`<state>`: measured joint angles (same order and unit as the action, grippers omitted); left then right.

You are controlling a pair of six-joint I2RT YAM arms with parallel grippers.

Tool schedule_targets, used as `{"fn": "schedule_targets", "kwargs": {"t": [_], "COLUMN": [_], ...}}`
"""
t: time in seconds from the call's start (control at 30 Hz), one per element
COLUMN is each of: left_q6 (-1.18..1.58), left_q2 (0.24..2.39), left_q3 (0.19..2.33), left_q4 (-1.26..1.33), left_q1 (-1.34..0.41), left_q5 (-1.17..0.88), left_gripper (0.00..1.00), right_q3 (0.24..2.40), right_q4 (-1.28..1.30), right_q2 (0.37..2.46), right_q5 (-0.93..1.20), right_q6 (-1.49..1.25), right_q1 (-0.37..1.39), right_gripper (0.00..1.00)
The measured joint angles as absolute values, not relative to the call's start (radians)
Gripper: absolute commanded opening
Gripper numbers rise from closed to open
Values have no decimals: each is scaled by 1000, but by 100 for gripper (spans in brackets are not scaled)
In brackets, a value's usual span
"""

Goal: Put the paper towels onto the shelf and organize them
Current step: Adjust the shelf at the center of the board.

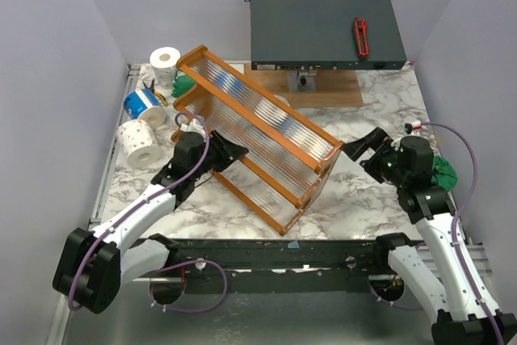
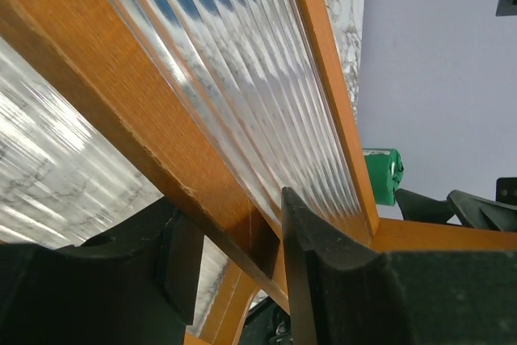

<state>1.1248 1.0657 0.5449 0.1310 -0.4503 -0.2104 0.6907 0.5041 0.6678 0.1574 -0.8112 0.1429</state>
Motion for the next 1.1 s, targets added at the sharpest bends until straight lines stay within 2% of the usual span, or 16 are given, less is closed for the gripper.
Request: {"fn": "schedule_targets", "kwargs": {"t": [0.13, 0.2, 0.27, 0.43, 0.7, 0.8, 1.1], "left_q6": [1133, 1138, 1141, 1128, 1081, 1050, 963], "left_q2": [1049, 1038, 1025, 978, 814, 720, 403], "left_q3": [522, 510, 498, 471, 467, 483, 538], "left_q4": [144, 147, 148, 134, 28, -86, -377], "left_q1": [-465, -466, -467, -472, -474, -474, -473], "left_q5": [-206, -203, -199, -194, -180, -144, -4], "left_gripper": [33, 37, 44, 70, 91, 95, 95], "right_q3": [691, 691, 691, 695, 716, 724, 794], "right_q4": [513, 517, 520, 523, 506, 473, 365], "right_q2": [673, 676, 678, 689, 802, 878, 1121], "right_q5": [135, 123, 112, 70, 43, 55, 153], "right_q6": [-811, -811, -810, -797, -773, -753, -705], "right_q1": [143, 143, 143, 143, 143, 143, 152], "right_gripper": [100, 100, 100, 100, 100, 99, 95]}}
